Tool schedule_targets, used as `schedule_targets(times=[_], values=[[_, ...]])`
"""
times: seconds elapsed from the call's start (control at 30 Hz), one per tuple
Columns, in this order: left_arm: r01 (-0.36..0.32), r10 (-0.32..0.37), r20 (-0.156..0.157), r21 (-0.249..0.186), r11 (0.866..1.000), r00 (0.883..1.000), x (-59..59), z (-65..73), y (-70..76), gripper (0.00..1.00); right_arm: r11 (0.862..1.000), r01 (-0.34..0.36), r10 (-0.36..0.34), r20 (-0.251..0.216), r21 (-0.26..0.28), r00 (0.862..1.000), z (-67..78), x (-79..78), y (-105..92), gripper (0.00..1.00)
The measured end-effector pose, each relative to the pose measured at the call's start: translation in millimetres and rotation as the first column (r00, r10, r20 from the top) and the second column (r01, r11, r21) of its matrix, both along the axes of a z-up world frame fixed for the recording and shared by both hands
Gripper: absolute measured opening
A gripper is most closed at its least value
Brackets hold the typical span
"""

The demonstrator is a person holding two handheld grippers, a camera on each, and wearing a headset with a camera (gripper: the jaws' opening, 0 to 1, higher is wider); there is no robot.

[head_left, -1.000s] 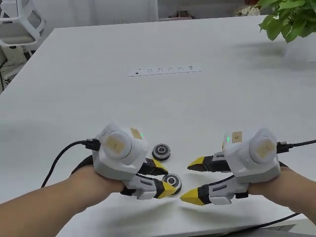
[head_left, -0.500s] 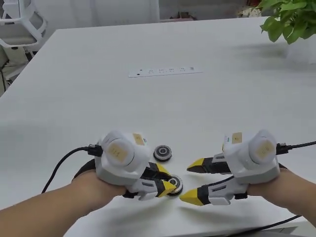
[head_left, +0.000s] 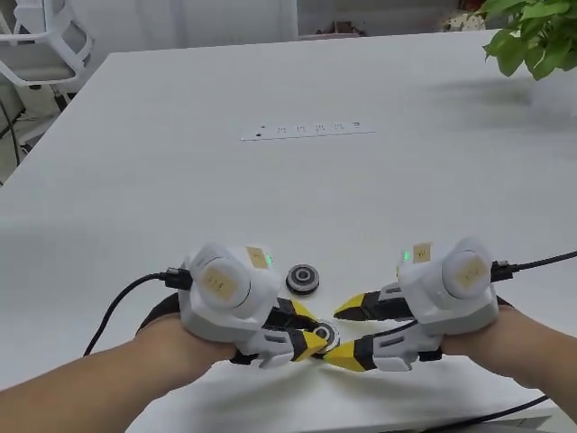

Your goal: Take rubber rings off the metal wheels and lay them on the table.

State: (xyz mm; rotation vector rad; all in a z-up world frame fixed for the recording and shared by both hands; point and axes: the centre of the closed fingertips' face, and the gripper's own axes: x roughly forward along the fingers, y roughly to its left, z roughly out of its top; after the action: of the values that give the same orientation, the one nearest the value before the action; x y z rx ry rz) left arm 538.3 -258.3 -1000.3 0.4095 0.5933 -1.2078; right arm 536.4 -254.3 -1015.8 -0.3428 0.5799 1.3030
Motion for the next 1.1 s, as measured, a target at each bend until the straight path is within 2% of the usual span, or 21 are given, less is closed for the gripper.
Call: schedule_targets(times=[0.2, 0.3, 0.4, 0.73, 1.1], values=[[-0.001, 0.001, 0.000, -0.003, 1.000, 1.000, 0.0, -0.1, -0.1, 0.14, 1.000, -0.005, 0.005, -0.002, 0.010, 1.000, -1.5, -1.2, 2.1, 0.29], [-0.003, 0.003, 0.000, -0.004, 1.000, 1.000, 0.1, -0.1, 0.2, 0.14, 1.000, 0.011, -0.011, -0.028, 0.028, 1.000, -1.2, -1.8, 3.2, 0.28], [-0.003, 0.003, 0.002, -0.004, 1.000, 1.000, 0.2, -0.4, 0.0, 0.13, 0.999, 0.003, -0.003, -0.023, 0.034, 1.000, -1.3, -3.7, 3.7, 0.25], [-0.005, 0.005, 0.005, -0.001, 1.000, 1.000, 0.4, -0.8, 0.2, 0.13, 1.000, -0.001, 0.002, -0.002, 0.022, 1.000, 1.0, -5.2, -0.7, 0.21], [-0.008, 0.008, 0.008, 0.003, 1.000, 1.000, 1.1, -1.2, 0.0, 0.13, 1.000, 0.003, -0.003, -0.007, 0.005, 1.000, 0.0, -6.0, -5.7, 0.16]])
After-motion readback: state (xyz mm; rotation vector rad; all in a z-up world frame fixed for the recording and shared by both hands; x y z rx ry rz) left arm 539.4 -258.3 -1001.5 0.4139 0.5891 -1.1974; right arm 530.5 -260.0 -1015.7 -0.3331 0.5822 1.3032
